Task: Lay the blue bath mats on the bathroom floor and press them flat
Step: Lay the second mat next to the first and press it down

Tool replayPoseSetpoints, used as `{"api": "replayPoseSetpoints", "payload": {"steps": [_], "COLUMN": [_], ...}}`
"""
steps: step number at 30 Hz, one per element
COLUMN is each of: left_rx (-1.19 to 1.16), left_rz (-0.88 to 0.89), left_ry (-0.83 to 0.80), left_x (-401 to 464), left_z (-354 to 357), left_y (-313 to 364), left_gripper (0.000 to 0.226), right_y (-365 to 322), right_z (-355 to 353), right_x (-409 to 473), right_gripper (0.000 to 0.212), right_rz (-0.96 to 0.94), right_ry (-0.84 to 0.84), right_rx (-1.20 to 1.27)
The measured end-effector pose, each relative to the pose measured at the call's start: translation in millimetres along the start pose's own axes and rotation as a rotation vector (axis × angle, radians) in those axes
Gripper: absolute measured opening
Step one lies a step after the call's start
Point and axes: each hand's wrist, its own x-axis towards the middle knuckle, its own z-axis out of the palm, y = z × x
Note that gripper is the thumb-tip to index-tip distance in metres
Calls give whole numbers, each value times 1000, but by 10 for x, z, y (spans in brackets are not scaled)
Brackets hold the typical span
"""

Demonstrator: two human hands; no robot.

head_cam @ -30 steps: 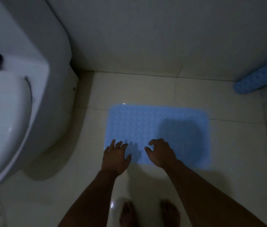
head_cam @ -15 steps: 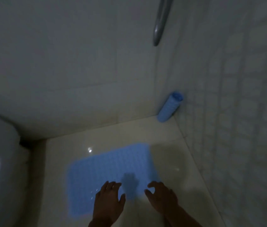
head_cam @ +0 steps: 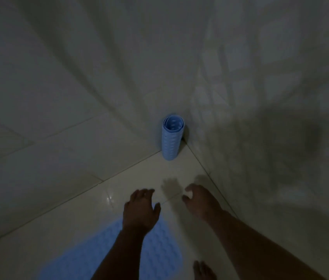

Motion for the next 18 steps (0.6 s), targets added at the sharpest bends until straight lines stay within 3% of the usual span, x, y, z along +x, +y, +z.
{"api": "replayPoseSetpoints", "payload": {"steps": [3, 7, 12, 14, 18], "left_rx": [13, -99, -97, -107, -162], "left_rz": [-16, -77, -30, -12, -3], "left_ry": [74, 143, 181, 194, 178], "left_x": [733, 1439, 1888, 1957, 1885], "left_z": [-182, -163, -76, -62, 59], "left_y": [291, 699, 842, 813, 758], "left_gripper": [59, 61, 60, 57, 66], "right_y": [-169, -452, -611, -537, -223], "right_z": [-454, -927, -879, -790, -575], "right_x": [676, 1477, 2141, 2193, 2023], "right_gripper": [51, 57, 86, 78, 29], "right_rz": [-115, -367, -446, -408, -422], "right_ry": [35, 244, 167, 190, 235], "right_rx": [-73, -159, -415, -489, -470]}}
